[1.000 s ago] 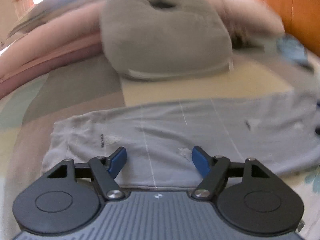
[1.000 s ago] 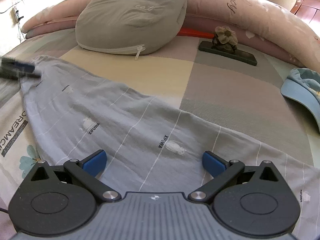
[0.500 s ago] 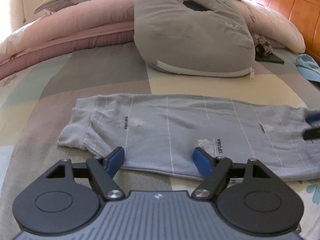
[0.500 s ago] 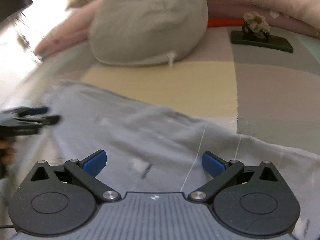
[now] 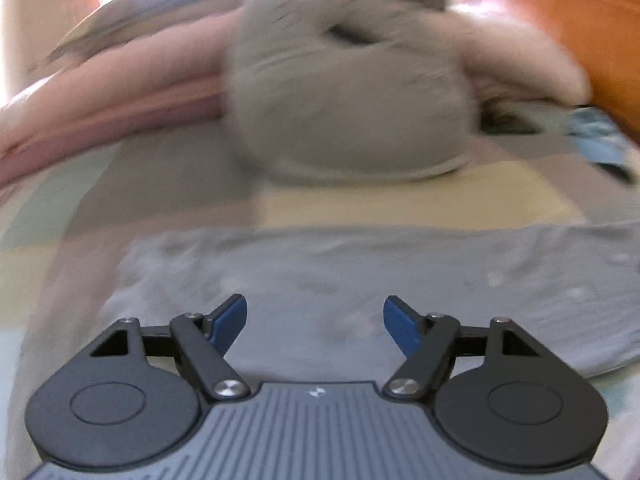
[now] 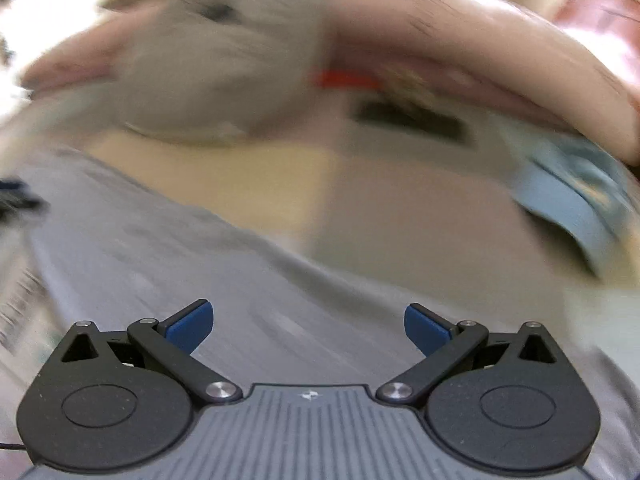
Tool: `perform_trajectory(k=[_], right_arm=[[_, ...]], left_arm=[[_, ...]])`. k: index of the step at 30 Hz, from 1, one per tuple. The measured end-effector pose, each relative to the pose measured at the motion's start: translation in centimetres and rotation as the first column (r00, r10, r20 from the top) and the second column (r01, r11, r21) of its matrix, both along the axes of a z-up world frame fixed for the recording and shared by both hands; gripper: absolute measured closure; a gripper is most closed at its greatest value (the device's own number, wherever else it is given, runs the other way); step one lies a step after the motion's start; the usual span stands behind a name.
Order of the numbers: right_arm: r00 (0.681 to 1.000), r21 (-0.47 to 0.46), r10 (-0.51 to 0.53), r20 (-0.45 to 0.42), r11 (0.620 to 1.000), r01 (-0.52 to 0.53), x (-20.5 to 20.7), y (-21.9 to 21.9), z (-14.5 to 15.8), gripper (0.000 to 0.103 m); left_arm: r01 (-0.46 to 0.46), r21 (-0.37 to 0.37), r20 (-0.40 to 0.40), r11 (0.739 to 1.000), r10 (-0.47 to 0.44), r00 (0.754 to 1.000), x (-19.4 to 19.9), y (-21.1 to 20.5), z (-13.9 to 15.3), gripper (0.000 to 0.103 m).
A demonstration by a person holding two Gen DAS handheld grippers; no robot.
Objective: Fold clothes
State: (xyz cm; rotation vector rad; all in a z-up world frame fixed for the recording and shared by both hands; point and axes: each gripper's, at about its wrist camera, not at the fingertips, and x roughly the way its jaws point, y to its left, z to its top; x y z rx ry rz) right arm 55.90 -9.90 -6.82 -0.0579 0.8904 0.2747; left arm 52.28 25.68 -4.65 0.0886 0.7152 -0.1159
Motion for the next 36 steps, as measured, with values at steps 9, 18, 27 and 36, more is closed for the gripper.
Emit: perform_trajectory(k=[9,18,27,36], right_arm=[[0.991,-0.084,-0.136,-0.008,0.987,0.135,-2.4,-5.2,-0.3,0.0],[0.993,-0.058,-0.109,0.036,0.992,0.111,-2.8,-5.8,-0.4,0.0],[0.994,-0.008,-0.077,0.078,0.997,0.078,-2.5,-5.2,1.6,0.0],[0.995,0.301,0.098,-0.031,0.95,-0.084,1.9,-1.4,1.7,0.0]], left_arm=[[0.389,-0.176,-0.049,0.904,-0.403,0.914,3.1,-13.8,0.0,0.027],[0.221,-0.052,-0.11,0.974,-0.226,0.968,5.6,-16.3,-2.4,0.027],[0.213,0.047,-0.131,0.976,-0.205,0.97,0.4,-14.3,-2.9,0.022],[0.164,-0.041,-0.105,0.986,-0.168,0.98,0.0,-12.7,-3.4,0.02]])
